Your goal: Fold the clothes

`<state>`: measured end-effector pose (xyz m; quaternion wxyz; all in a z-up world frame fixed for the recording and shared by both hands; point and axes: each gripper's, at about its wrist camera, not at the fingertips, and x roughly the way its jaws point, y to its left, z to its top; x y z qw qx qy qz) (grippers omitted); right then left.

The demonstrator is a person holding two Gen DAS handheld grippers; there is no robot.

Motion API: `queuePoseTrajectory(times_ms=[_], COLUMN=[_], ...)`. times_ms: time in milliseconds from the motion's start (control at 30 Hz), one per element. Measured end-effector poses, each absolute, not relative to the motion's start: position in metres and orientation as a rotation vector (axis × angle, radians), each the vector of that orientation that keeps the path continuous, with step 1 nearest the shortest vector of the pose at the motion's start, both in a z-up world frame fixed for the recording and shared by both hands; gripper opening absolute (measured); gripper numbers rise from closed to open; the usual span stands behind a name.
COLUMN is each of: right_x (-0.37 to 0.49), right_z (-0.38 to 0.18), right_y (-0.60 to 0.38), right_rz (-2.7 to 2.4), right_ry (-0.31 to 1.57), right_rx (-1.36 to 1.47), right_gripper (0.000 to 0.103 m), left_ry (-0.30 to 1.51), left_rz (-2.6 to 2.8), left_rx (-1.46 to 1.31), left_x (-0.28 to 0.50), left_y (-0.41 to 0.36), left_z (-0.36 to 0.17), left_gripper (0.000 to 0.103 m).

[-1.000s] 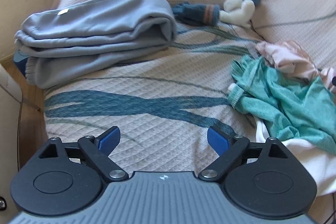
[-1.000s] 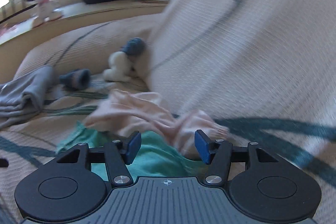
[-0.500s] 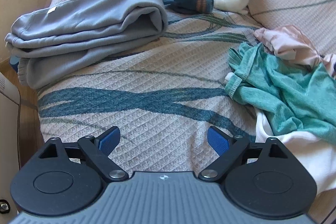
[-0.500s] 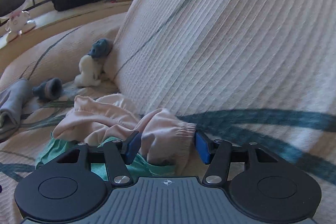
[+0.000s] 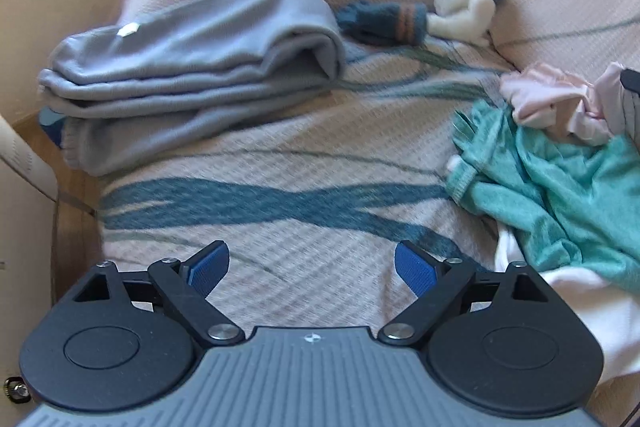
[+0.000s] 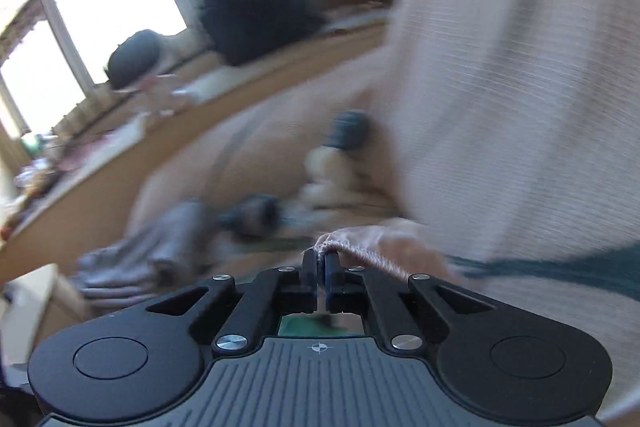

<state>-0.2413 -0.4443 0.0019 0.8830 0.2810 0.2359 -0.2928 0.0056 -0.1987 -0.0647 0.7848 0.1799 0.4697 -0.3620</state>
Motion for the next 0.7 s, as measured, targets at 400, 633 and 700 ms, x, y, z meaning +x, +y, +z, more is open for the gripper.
queuePoseTrajectory(times_ms=[400, 633, 700], right_x=[-0.126, -0.077, -0.065], right_z=[-0.014, -0.063, -0.071], right_y=[-0.357, -0.253, -0.22], right_rz=[-0.207, 0.12, 0.169], right_ry=[0.56, 0.755, 0.806], right_rx=[0.591, 0.608, 0.533], right_gripper=[0.005, 0.005, 0.006], left_ry=[0.962, 1.01, 1.015], left_rz=[-0.614, -0.512, -0.497], left_rx=[0.3, 0.284, 0.272], left_x=[0.038, 0.051, 0.053], left_y=[-0.139, -0.1, -0.09], left_z=[-0.041, -0.05, -0.049], left_gripper=[0.09, 0.09, 0.09])
